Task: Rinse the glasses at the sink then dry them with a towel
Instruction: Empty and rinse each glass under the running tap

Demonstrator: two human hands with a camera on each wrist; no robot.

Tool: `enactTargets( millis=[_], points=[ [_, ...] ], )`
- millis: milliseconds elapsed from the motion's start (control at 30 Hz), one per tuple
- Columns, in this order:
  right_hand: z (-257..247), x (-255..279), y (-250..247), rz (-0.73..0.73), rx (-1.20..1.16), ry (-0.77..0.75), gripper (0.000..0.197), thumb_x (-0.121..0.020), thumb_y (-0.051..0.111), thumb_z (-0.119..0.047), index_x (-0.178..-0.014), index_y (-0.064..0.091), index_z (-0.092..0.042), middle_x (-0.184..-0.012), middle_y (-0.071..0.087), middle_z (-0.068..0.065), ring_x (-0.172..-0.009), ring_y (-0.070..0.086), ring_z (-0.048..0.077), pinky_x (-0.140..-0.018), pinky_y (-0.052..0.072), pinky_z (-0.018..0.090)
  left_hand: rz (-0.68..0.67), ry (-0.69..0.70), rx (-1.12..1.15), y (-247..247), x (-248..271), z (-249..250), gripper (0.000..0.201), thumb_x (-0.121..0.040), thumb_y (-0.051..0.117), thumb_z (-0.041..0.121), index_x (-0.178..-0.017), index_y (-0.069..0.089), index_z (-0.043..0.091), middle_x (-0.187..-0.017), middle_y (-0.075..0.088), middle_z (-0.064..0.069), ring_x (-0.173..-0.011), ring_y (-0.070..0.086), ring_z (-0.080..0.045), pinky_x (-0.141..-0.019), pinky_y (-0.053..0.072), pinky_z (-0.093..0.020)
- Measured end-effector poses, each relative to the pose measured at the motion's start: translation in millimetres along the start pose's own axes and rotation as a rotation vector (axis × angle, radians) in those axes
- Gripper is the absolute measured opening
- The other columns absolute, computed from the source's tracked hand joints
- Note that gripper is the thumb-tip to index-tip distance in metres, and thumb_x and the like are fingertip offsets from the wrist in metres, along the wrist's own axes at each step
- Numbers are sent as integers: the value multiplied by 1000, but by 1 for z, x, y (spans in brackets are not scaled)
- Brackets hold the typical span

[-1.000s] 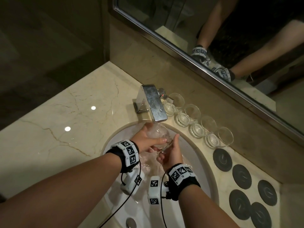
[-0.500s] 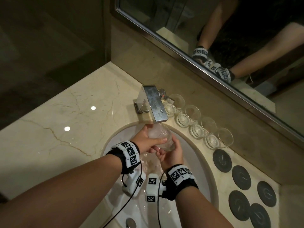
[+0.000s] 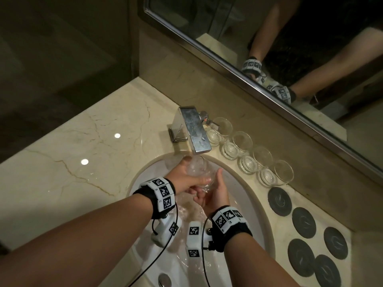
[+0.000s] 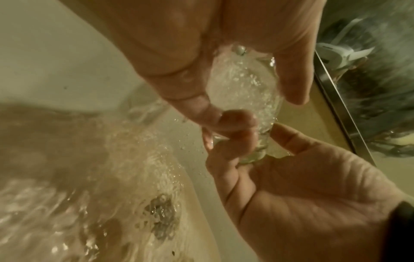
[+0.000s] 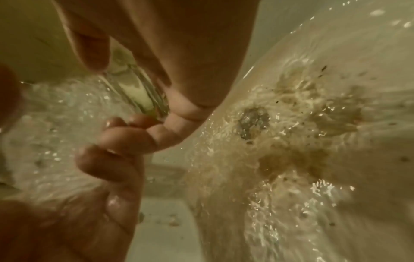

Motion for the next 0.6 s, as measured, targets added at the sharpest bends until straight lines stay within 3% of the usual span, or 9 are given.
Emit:
enactTargets(
  millis=[100, 167, 233, 300, 367, 433, 500, 533, 600],
  points=[
    [-3, 0, 3, -35, -109, -20, 48, -89, 46, -46, -110, 61, -5, -75, 59, 11, -48, 55, 17, -45, 51, 25, 38, 0, 17, -2, 0, -3, 71, -77, 79, 7, -133, 36, 19, -84, 69, -13, -54, 64, -16, -47, 51, -23],
    [0, -2, -3, 24, -34, -24, 47, -83, 53, -54, -98, 65, -10, -61, 50, 3, -42, 41, 11, -41, 39, 21, 51, -12, -7, -4, -1, -6, 81, -75, 82, 14, -139, 32, 23, -83, 72, -12, -59, 66, -16, -49, 50, -23],
    [2, 0, -7, 64, 37, -4, 58, -85, 45, -67, -84, 70, -15, -58, 48, 2, -41, 35, 10, -41, 35, 20, 40, -4, -63, -3, 0, -5, 86, -73, 84, 18, -140, 30, 25, -85, 72, -11, -61, 66, -16, -50, 50, -22],
    [1, 4, -3, 22, 1, 11, 66, -88, 38, -68, -91, 70, -10, -69, 58, 9, -43, 48, 12, -43, 42, 21, 21, 10, -62, 0, 2, -1, 81, -74, 83, 14, -138, 33, 23, -86, 71, -10, -57, 66, -14, -49, 51, -21],
    [-1, 4, 1, -17, -93, 28, 59, -91, 42, -54, -108, 63, -2, -85, 65, 17, -53, 63, 21, -47, 53, 26, 35, 6, -40, -1, 2, -3, 77, -76, 80, 8, -137, 35, 18, -86, 69, -9, -54, 66, -13, -48, 51, -21],
    [1, 0, -2, 47, -72, 24, 55, -82, 54, -49, -111, 60, -4, -74, 58, 9, -47, 54, 16, -42, 48, 24, 50, -12, 1, -3, 0, -7, 81, -76, 80, 10, -139, 32, 24, -92, 69, -13, -56, 65, -16, -48, 50, -23],
    [3, -3, -9, 140, 34, -8, 61, -76, 58, -63, -110, 64, -13, -67, 49, 3, -47, 42, 12, -42, 42, 21, 53, -12, -20, -4, 1, -5, 81, -76, 82, 16, -139, 32, 28, -100, 68, -13, -60, 64, -16, -50, 49, -23],
    [3, -3, -9, 143, 67, -11, 63, -76, 56, -69, -107, 66, -16, -68, 51, 3, -49, 42, 13, -44, 43, 22, 45, -2, -34, -3, 1, -3, 80, -76, 81, 18, -138, 32, 29, -102, 68, -11, -61, 65, -16, -51, 49, -23],
    [2, -2, -4, 87, 20, -5, 54, -85, 53, -61, -106, 64, -13, -74, 63, 7, -53, 55, 16, -48, 50, 25, 33, 7, -37, -2, 3, 1, 77, -77, 80, 17, -137, 33, 30, -101, 67, -9, -62, 66, -14, -49, 50, -21]
  ],
)
Point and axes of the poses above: each hand's wrist, its own x-axis away from the middle knuckle, its own y-axis out of the palm, z = x × y, the point moved 3 cm from there along -x, towards the middle knuckle
